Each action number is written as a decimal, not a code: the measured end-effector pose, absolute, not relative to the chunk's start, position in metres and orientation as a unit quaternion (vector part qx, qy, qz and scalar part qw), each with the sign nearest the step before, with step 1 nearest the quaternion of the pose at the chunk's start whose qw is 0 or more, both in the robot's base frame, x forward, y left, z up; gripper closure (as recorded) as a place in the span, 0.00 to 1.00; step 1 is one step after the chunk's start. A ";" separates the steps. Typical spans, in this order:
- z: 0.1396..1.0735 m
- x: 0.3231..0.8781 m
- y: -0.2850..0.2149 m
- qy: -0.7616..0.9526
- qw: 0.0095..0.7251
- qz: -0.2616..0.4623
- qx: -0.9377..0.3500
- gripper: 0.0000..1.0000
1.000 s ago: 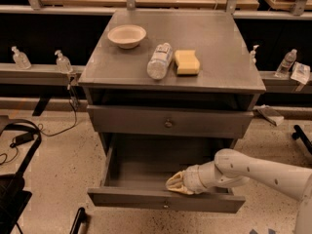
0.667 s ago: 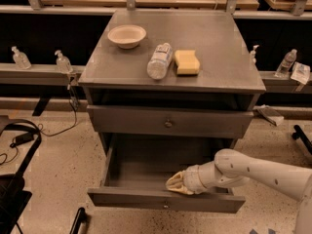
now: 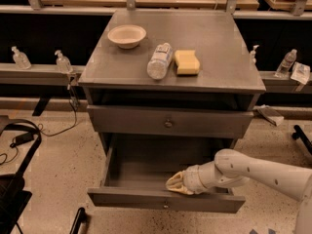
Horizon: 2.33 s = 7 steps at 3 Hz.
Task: Open middle drawer
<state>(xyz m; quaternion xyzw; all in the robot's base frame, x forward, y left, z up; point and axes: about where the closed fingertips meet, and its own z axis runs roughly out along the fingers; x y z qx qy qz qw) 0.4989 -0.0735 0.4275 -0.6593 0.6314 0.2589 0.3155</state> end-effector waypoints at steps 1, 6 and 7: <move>0.427 0.499 -0.074 0.631 0.315 0.259 -0.659 0.57; 0.427 0.499 -0.073 0.632 0.316 0.259 -0.659 1.00; 0.428 0.500 -0.073 0.632 0.317 0.260 -0.658 1.00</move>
Offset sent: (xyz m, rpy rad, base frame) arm 0.2154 0.0165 0.0119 0.4253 0.1593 -0.3807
